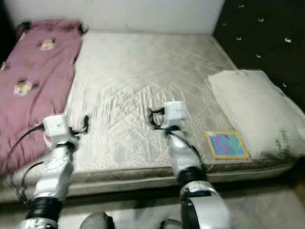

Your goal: Clean up the room

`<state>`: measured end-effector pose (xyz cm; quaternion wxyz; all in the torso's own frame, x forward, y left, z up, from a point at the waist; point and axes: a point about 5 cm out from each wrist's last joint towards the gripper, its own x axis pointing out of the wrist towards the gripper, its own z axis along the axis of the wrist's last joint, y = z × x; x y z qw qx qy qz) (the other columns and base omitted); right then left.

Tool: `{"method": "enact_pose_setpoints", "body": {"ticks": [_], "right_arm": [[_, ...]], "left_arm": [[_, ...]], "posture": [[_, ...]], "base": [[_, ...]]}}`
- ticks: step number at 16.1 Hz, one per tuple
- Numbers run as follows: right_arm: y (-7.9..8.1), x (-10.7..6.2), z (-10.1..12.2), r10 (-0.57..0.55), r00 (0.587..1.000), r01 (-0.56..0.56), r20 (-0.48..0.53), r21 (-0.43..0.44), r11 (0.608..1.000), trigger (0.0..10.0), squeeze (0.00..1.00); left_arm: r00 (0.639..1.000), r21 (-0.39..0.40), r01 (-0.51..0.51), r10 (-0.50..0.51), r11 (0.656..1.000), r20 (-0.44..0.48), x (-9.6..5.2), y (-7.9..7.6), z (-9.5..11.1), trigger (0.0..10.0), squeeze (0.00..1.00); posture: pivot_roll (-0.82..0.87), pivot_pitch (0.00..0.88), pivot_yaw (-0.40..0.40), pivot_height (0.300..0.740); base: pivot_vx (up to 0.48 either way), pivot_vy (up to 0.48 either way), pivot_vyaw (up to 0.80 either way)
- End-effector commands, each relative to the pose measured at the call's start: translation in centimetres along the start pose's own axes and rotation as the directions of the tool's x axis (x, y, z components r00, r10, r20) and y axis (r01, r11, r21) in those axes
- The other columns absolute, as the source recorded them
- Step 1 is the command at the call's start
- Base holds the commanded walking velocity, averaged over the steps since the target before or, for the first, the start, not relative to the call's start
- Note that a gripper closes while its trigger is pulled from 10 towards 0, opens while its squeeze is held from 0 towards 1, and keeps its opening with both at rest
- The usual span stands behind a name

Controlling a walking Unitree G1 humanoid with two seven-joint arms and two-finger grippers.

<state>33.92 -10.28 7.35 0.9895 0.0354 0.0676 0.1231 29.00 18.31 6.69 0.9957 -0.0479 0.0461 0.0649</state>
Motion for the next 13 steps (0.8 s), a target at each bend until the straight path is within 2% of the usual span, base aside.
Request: {"method": "enact_pose_setpoints", "body": {"ticks": [1,13], "right_arm": [[-1.61,-0.25,0.05,-0.042,0.999,0.042,-0.005,-0.008,0.999,10.0,0.0],[-1.54,-0.09,0.12,-0.036,0.999,0.036,-0.009,-0.002,0.999,10.0,0.0]], "left_arm": [[0.999,-0.01,0.032,-0.032,0.999,0.009,0.21,-1.25,0.26,10.0,0.0],[1.0,-0.012,0.02,-0.02,1.0,-0.001,0.45,-1.11,0.22,10.0,0.0]], "posture": [[-0.01,0.0,-0.043,0.74],[-0.02,0.0,-0.041,0.74]], "base": [[0.0,0.48,-0.6],[0.0,0.48,0.0]]}}
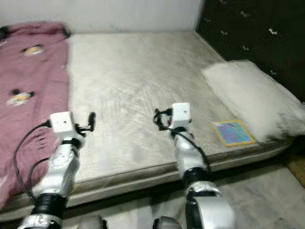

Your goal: Clean up the room

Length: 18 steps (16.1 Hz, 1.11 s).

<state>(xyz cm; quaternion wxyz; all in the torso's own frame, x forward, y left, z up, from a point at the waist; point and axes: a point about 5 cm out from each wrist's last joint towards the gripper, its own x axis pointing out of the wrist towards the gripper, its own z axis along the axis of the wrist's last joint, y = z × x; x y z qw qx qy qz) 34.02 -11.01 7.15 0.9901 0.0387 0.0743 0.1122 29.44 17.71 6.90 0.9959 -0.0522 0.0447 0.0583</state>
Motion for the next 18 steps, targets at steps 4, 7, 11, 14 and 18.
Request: {"method": "enact_pose_setpoints", "body": {"ticks": [4,7,11,14,18], "right_arm": [[-0.74,0.02,0.27,-0.011,1.0,0.011,0.003,-0.009,1.0,10.0,0.0],[-0.72,0.02,0.27,-0.008,1.0,0.008,0.003,-0.009,1.0,10.0,0.0],[-0.66,0.03,0.24,-0.005,1.0,0.005,0.0,-0.011,1.0,10.0,0.0],[-0.6,0.04,0.24,0.001,1.0,-0.001,0.0,-0.014,1.0,10.0,0.0],[-0.46,0.15,0.33,0.009,1.0,-0.009,0.0,-0.022,1.0,10.0,0.0]], "left_arm": [[1.0,-0.003,0.004,-0.004,1.0,-0.006,0.16,-0.44,0.0,10.0,0.0],[1.0,-0.001,0.004,-0.004,1.0,-0.007,0.18,-0.43,-0.01,10.0,0.0],[1.0,-0.002,-0.004,0.004,1.0,-0.021,0.22,-0.4,-0.15,10.0,0.0],[1.0,-0.004,-0.002,0.002,1.0,-0.015,0.23,-0.46,-0.1,10.0,0.0],[1.0,0.001,-0.01,0.01,1.0,-0.022,0.37,-0.35,-0.1,10.0,0.0]], "posture": [[-0.02,0.0,-0.04,0.74],[-0.02,0.0,-0.038,0.74],[-0.02,0.0,-0.038,0.74],[-0.02,0.0,-0.04,0.74],[-0.02,0.0,-0.039,0.74]], "base": [[0.0,0.48,0.0],[0.0,0.48,0.0],[0.0,0.48,0.0],[0.0,0.48,0.0],[0.0,0.48,0.0]]}}
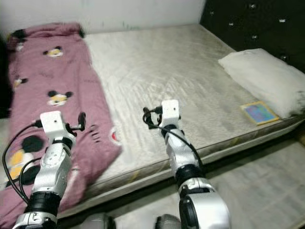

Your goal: Clean up the room

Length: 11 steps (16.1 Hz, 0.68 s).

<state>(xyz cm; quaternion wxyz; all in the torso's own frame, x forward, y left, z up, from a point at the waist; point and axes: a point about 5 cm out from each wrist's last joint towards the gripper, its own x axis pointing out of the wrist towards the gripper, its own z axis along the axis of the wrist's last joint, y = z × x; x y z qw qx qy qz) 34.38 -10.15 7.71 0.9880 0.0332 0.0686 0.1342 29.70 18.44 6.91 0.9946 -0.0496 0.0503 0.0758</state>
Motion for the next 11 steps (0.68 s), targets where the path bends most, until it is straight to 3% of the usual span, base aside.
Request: {"method": "enact_pose_setpoints", "body": {"ticks": [1,4,9,11], "right_arm": [[-1.21,-0.35,-0.21,-0.031,0.999,0.031,-0.008,-0.009,0.999,10.0,0.0],[-1.21,-0.34,-0.19,-0.029,1.0,0.028,-0.008,-0.011,1.0,10.0,0.0],[-1.13,-0.33,-0.2,-0.022,1.0,0.022,-0.007,-0.018,1.0,10.0,0.0],[-1.06,-0.31,-0.2,-0.017,1.0,0.017,-0.007,-0.023,1.0,10.0,0.0]], "left_arm": [[1.0,-0.002,0.026,-0.026,1.0,-0.012,0.04,-1.01,-0.18,10.0,0.0],[1.0,-0.004,0.026,-0.026,1.0,-0.005,0.06,-1.05,-0.12,10.0,0.0],[1.0,-0.008,0.019,-0.018,1.0,0.009,0.01,-1.01,0.01,10.0,0.0],[1.0,-0.007,0.021,-0.021,1.0,0.013,0.02,-1.02,0.06,10.0,0.0]], "posture": [[-0.02,0.0,-0.039,0.74],[-0.02,0.0,-0.039,0.74],[-0.02,0.0,-0.039,0.74],[-0.02,0.0,-0.04,0.74]], "base": [[0.0,0.48,0.0],[0.0,0.442,0.0],[0.0,0.0,0.0],[0.0,0.0,0.67]]}}
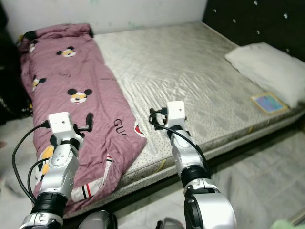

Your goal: Clean up the room

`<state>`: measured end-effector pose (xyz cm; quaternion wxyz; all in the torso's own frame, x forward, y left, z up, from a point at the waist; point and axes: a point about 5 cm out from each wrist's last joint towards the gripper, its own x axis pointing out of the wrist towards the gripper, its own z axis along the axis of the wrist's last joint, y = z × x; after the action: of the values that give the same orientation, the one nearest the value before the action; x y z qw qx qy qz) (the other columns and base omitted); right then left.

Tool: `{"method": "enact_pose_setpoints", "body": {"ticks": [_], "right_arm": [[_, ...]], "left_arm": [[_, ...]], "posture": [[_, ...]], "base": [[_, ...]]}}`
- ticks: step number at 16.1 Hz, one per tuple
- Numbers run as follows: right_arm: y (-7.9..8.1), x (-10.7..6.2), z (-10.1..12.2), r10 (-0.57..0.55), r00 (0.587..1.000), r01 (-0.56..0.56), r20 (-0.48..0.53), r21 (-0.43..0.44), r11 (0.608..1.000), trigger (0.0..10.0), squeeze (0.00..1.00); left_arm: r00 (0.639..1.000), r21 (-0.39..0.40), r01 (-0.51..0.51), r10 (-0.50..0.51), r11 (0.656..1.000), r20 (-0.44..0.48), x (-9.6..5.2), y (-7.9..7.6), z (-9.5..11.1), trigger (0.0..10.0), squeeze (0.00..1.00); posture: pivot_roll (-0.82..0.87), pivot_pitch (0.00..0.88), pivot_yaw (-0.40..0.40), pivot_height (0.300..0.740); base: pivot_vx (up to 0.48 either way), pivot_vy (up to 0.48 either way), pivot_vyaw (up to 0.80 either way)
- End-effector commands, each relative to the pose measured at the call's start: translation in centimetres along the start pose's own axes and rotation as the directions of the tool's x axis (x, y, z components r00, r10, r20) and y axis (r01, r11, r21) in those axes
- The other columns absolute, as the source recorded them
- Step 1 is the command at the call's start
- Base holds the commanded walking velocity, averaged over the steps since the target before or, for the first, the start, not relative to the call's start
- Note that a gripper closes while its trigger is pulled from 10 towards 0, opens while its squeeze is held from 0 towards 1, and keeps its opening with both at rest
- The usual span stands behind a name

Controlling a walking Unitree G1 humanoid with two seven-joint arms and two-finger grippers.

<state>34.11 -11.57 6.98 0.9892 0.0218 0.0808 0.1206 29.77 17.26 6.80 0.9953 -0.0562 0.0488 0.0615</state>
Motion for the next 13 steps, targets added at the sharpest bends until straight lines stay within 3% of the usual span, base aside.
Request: {"method": "enact_pose_setpoints", "body": {"ticks": [1,9,13], "right_arm": [[0.36,0.24,0.52,0.016,1.0,-0.016,0.019,-0.009,1.0,10.0,0.0],[0.4,0.23,0.47,0.02,1.0,-0.02,0.017,-0.009,1.0,10.0,0.0],[0.33,0.22,0.47,0.017,1.0,-0.017,0.017,-0.001,1.0,10.0,0.0]], "left_arm": [[1.0,0.006,-0.007,0.007,1.0,0.012,0.13,0.16,0.29,10.0,0.0],[1.0,-0.003,-0.001,0.001,1.0,0.013,0.13,0.09,0.29,10.0,0.0],[1.0,-0.01,-0.002,0.002,1.0,0.011,0.12,0.05,0.26,10.0,0.0]], "posture": [[-0.02,0.0,-0.04,0.74],[-0.02,0.0,-0.039,0.74],[-0.02,0.0,-0.041,0.74]], "base": [[0.0,0.0,0.8],[0.0,0.0,0.8],[0.0,0.0,0.0]]}}
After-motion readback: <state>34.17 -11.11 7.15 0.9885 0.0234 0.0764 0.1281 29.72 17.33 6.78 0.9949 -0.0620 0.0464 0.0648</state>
